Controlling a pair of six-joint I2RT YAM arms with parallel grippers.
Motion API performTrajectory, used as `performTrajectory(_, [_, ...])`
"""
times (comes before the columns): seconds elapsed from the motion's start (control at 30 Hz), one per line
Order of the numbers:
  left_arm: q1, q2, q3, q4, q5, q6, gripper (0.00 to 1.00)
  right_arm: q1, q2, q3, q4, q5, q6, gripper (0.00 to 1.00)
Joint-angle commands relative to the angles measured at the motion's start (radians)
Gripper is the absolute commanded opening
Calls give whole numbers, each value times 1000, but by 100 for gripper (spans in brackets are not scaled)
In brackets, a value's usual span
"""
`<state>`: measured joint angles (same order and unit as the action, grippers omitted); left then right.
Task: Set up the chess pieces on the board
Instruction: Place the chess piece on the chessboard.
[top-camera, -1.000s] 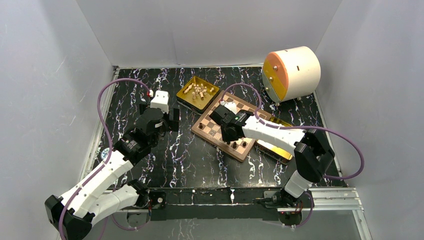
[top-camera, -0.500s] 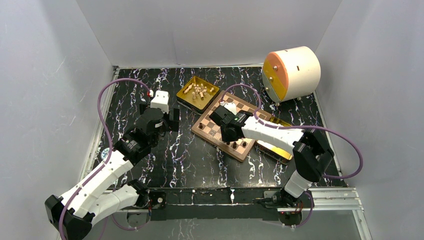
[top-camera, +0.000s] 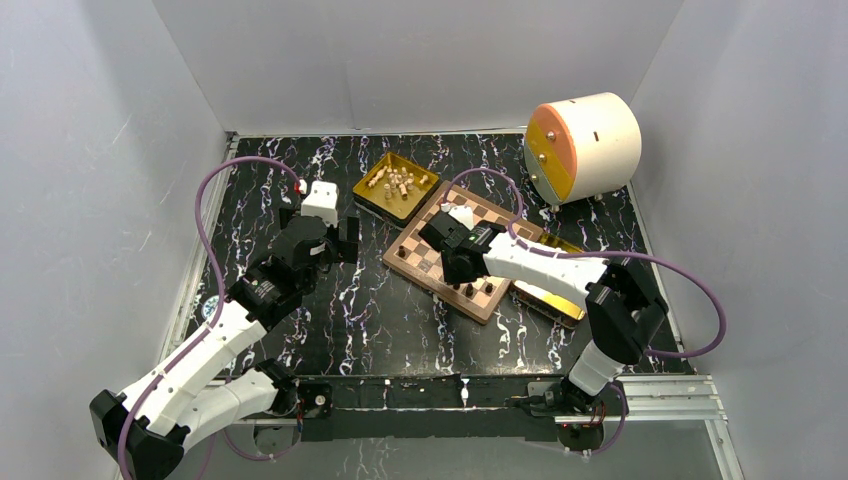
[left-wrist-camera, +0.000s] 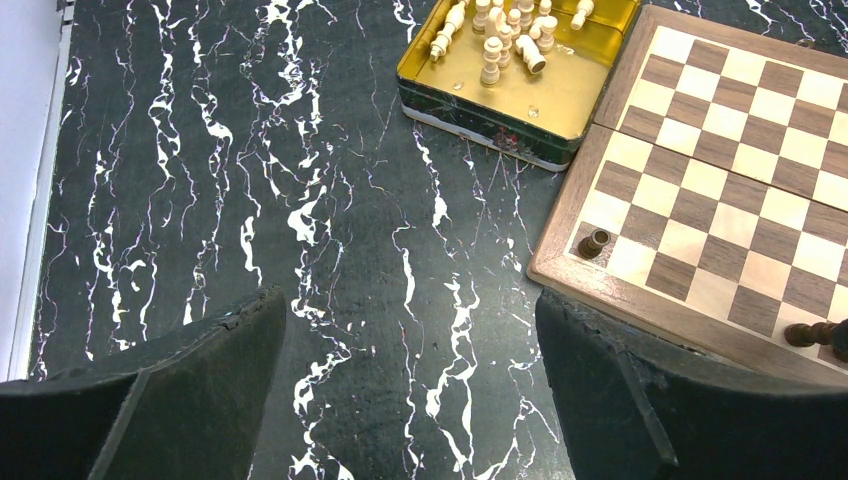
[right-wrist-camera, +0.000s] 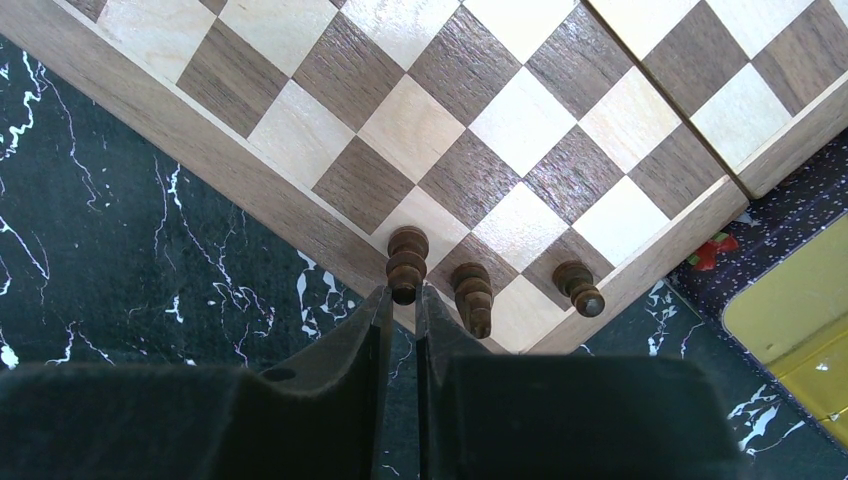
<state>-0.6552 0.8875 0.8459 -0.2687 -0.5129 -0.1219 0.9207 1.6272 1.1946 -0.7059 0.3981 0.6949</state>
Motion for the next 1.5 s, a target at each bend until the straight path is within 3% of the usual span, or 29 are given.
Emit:
performTrajectory(0.0, [-4,-6,-5,24,-10,8,92,3,-2,9,-11,24,15,22])
performTrajectory(1.47, [-4,-4,-5,27,1,8,92,2,-10,20,-58,60,18,18])
